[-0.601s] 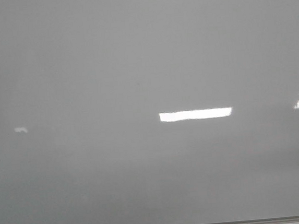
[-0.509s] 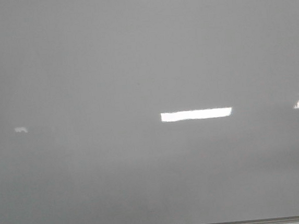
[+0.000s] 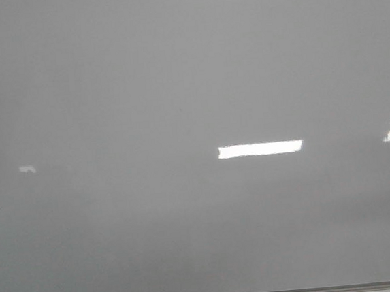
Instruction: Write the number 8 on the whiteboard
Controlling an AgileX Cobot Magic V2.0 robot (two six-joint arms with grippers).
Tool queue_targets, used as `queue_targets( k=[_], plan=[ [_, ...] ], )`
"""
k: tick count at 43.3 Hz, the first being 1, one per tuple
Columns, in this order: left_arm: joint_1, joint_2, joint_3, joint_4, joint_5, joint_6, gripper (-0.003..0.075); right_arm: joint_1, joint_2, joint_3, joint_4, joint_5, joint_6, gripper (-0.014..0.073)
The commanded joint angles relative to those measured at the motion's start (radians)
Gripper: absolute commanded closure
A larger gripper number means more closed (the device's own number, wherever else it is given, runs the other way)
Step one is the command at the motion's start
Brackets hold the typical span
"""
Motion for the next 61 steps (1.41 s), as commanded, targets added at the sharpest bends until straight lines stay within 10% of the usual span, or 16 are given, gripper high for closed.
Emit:
queue_targets(
  k=[1, 36, 48, 61],
  plan=[
    [0.001, -0.017, 0.002, -0.009, -0.075, -0.002, 0.0739, -0.007, -0.018, -0.003, -0.006, -0.076, -0.004, 0.0661],
    [0.001, -0.017, 0.002, -0.002, -0.115, -0.002, 0.0739, -0.007, -0.018, -0.003, -0.005, -0.123, -0.004, 0.0661],
    [0.003, -0.017, -0.063, -0.005, -0.312, -0.002, 0.0739, -0.007, -0.018, -0.125, -0.005, -0.116, -0.004, 0.0661],
    [0.003, 0.166, -0.357, -0.005, 0.019, -0.002, 0.0739, -0.007, 0.166, -0.437, -0.005, 0.105, -0.004, 0.0661]
  ],
)
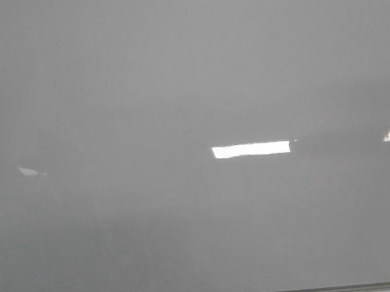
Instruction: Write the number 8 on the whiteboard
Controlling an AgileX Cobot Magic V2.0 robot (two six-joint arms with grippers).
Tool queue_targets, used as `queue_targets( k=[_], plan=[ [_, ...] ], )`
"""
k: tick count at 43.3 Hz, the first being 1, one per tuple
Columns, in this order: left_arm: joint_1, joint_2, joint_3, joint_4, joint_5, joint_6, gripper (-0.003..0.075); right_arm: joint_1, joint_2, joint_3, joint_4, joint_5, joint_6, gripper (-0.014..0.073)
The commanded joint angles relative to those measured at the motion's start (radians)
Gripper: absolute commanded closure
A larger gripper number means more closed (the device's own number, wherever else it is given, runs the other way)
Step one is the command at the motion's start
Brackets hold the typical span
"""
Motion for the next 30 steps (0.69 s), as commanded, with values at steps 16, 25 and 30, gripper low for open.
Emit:
queue_targets(
  k=[16, 25, 30],
  plan=[
    [0.002, 0.31, -0.152, -0.007, 0.098, -0.002, 0.0647, -0.007, 0.296, -0.162, -0.005, -0.029, -0.004, 0.0579],
    [0.002, 0.31, -0.152, -0.007, 0.081, -0.002, 0.0127, -0.007, 0.296, -0.162, -0.005, -0.034, -0.004, 0.0148],
    [0.002, 0.31, -0.152, -0.019, 0.076, -0.002, 0.0024, -0.007, 0.296, -0.162, -0.005, -0.033, -0.004, 0.0027]
  ],
)
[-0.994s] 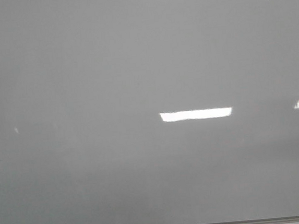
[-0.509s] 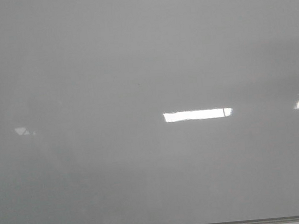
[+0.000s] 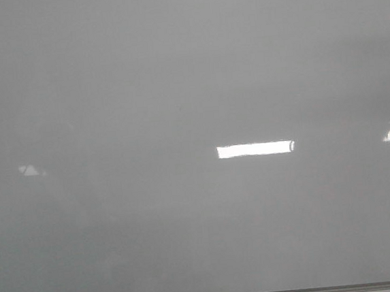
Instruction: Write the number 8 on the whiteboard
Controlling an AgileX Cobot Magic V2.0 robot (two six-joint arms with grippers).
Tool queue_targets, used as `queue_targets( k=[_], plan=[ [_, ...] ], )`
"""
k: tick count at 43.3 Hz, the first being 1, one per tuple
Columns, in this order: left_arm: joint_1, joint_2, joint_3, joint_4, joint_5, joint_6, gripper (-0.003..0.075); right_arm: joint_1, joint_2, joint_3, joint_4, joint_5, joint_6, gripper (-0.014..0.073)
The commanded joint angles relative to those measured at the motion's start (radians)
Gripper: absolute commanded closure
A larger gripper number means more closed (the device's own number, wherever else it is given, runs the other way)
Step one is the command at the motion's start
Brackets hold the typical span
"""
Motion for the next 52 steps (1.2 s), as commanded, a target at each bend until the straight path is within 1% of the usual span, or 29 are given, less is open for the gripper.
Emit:
queue_targets(
  k=[1, 8, 14, 18, 19, 29, 37, 39, 41, 44, 49, 50, 52],
  plan=[
    [0.002, 0.013, -0.036, -0.026, -0.091, -0.002, 0.0026, -0.007, 0.015, -0.038, -0.005, -0.077, -0.004, 0.002],
    [0.002, 0.06, -0.036, -0.087, -0.085, -0.002, 0.0029, -0.007, 0.015, -0.038, -0.005, -0.077, -0.004, 0.0022],
    [-0.006, 0.218, -0.053, -0.14, -0.078, -0.002, 0.0029, -0.007, 0.015, -0.038, -0.005, -0.077, -0.004, 0.0022],
    [-0.038, 0.346, -0.099, -0.182, -0.053, -0.002, 0.0029, -0.007, 0.015, -0.038, -0.005, -0.077, -0.004, 0.0022],
    [-0.056, 0.8, -0.201, -0.184, -0.251, -0.003, 0.0071, -0.007, 0.015, -0.038, -0.005, -0.077, -0.004, 0.0022],
    [-0.08, 1.01, -0.276, -0.178, -0.331, -0.001, 0.0071, -0.007, 0.015, -0.038, -0.005, -0.077, -0.004, 0.0022],
    [-0.087, 1.097, -0.323, -0.17, -0.342, -0.001, 0.0072, -0.007, 0.015, -0.038, -0.005, -0.078, -0.004, 0.0022],
    [-0.087, 1.105, -0.326, -0.17, -0.344, -0.001, 0.0083, -0.007, 0.015, -0.038, -0.005, -0.078, -0.004, 0.0022],
    [-0.087, 1.11, -0.326, -0.17, -0.346, -0.001, 0.0108, -0.007, 0.015, -0.038, -0.005, -0.078, -0.004, 0.0022],
    [-0.087, 1.11, -0.326, -0.161, -0.351, -0.001, 0.0169, -0.007, 0.015, -0.038, -0.005, -0.078, -0.004, 0.0022],
    [-0.087, 1.111, -0.326, -0.155, -0.366, -0.001, 0.0306, -0.007, 0.015, -0.038, -0.005, -0.078, -0.004, 0.0022],
    [-0.087, 1.111, -0.326, -0.155, -0.373, -0.001, 0.0343, -0.007, 0.015, -0.038, -0.005, -0.078, -0.004, 0.0022],
    [-0.087, 1.111, -0.326, -0.155, -0.378, -0.001, 0.0389, -0.007, 0.015, -0.038, -0.005, -0.078, -0.004, 0.0022]
  ],
)
